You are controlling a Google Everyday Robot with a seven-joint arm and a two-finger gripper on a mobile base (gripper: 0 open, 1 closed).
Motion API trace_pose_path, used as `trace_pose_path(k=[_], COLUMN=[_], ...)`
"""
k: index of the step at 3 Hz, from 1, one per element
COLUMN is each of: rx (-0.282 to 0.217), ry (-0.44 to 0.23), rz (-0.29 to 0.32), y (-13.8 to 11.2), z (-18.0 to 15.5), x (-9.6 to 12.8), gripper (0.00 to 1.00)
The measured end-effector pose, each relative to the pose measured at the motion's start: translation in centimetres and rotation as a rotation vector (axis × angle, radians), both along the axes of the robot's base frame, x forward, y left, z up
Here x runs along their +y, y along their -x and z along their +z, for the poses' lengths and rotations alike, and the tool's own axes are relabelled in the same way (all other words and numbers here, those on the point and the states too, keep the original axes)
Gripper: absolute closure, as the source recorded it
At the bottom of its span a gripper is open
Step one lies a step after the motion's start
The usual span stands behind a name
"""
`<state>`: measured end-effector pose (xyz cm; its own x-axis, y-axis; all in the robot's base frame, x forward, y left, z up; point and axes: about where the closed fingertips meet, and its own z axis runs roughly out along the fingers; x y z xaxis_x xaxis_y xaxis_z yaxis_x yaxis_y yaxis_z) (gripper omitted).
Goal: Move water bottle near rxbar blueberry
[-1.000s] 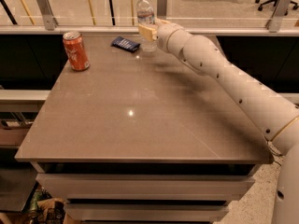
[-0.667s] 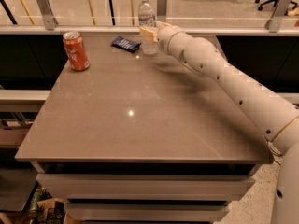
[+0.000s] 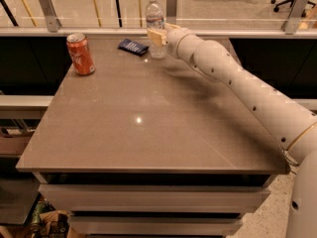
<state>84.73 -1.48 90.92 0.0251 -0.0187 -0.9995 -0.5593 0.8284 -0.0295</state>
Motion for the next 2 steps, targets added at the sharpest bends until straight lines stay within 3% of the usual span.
trace_pose_path(k=[2], rx=[0.001], ry=[-0.001], rz=[0.006], y=[0.01], z=[-0.04], x=[0.48], gripper=[0.36])
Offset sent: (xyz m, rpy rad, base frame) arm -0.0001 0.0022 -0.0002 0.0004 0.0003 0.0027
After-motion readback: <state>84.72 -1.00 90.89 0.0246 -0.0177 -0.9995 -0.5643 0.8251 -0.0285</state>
